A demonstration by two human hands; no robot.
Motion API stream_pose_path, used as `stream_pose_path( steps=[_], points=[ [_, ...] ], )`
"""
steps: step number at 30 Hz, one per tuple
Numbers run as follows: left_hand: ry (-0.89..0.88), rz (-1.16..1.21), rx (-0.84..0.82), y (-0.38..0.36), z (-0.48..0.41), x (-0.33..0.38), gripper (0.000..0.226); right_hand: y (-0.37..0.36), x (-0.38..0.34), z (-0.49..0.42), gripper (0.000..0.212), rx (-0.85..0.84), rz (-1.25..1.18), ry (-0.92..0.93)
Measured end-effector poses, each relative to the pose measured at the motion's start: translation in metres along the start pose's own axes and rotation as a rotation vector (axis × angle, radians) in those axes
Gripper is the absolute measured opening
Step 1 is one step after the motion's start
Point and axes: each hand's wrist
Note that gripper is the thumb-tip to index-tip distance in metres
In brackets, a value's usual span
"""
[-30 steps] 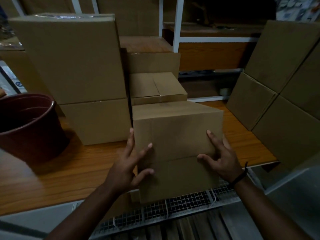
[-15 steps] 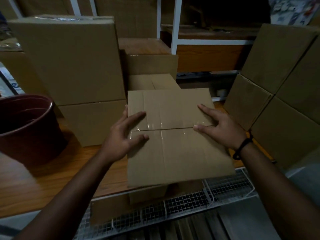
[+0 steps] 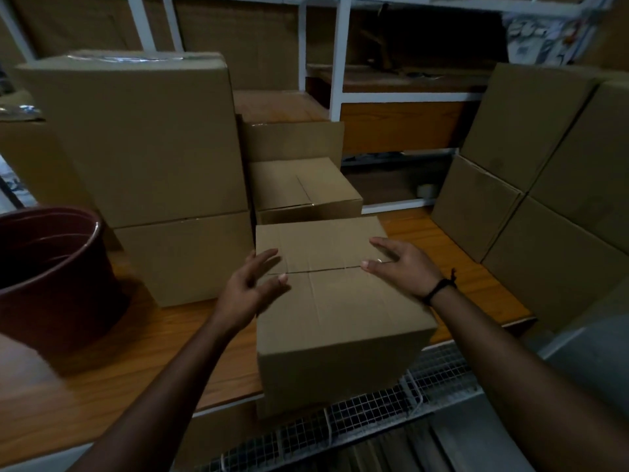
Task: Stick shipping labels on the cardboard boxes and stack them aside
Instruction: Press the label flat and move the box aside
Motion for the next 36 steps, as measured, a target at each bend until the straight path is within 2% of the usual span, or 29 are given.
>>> stream_pose_path(
  steps=[5,9,15,19,25,32,36],
  points=[
    [0.001,-0.008,-0.032,0.005,-0.002,-0.013,0.070,0.011,-0.012,0.016,0.059,-0.023,0.085,-0.034],
    [-0.010,-0.048,-0.090,0.001,-0.001,-0.013,0.067,0.005,-0.013,0.036,0.070,-0.077,0.133,-0.121],
    [-0.074,-0.098,-0.125,-0.042,-0.014,0.003,0.064,0.034,-0.002,0.064,0.074,0.035,0.154,-0.195],
    [-0.080,-0.143,-0.158,-0.094,-0.030,0.028,0.048,0.077,0.023,0.067,0.070,0.072,0.157,-0.270],
    [-0.091,-0.184,-0.107,-0.178,-0.088,0.062,0.048,0.153,0.083,0.026,0.067,0.142,0.202,-0.284],
    [-0.088,-0.103,0.004,-0.261,-0.175,0.104,0.047,0.237,0.163,-0.070,0.065,0.055,0.205,-0.172],
    [-0.062,-0.128,0.064,-0.283,-0.223,0.111,0.056,0.260,0.194,-0.127,0.065,0.004,0.254,-0.129]
  ],
)
Point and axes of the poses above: each hand's wrist, its own z-axis away from the middle knuckle, its own y-axis out of the back of the hand, x = y × z, and after that the axes turned 12 degrees about y, right-handed
